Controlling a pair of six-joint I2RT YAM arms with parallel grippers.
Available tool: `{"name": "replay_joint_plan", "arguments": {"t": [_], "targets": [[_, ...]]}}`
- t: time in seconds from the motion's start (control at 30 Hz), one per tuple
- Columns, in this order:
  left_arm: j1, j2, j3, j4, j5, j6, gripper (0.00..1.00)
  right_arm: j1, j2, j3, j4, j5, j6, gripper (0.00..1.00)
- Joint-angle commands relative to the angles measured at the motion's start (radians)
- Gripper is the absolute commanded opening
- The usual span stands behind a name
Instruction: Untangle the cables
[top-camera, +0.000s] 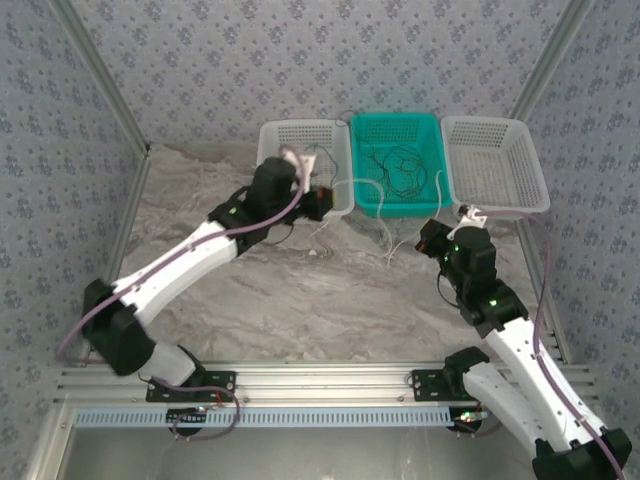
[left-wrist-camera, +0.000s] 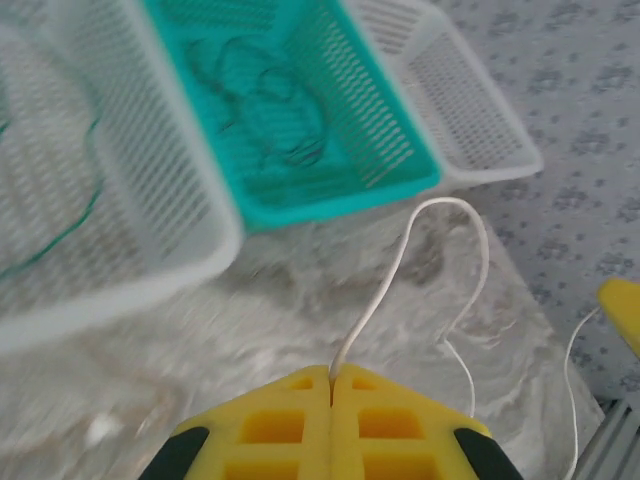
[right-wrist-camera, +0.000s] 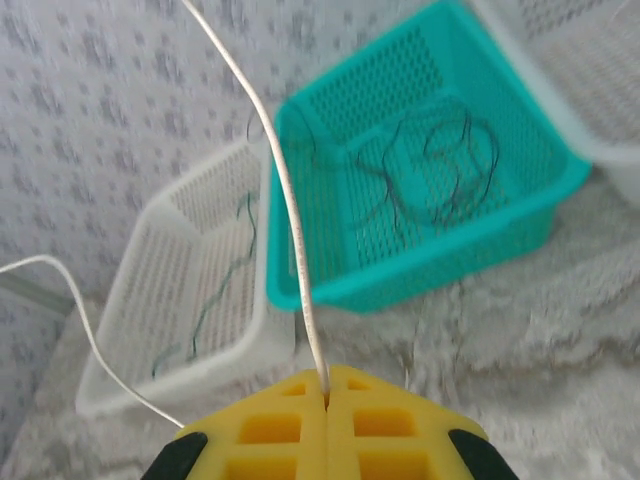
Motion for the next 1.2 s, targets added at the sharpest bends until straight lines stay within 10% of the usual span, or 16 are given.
{"name": "replay_joint_plan", "arguments": {"t": [0.0, 0.43, 0.67, 1.17], "targets": [[-0.028, 0.171, 0.248, 0.051, 0.031, 0.094, 0.00, -0.068, 0.013, 0.029, 0.096, 0.099, 0.010, 0.00], [-0.064, 1.216, 1.757, -0.159, 0.058, 0.069, 0.01, -0.576, 0.315, 0.017, 0.454, -0.207, 0.338, 0.00], [-0.092, 1.213, 1.482, 0.215, 0.041, 0.076, 0.09, -0.658, 0.586, 0.144, 0.652, -0.256, 0.387, 0.00], [-0.178, 1.235, 1.455, 0.083, -0.011, 0.109, 0.21, -0.676, 1.167, 0.765, 0.436, -0.234, 0.178, 0.00]]}}
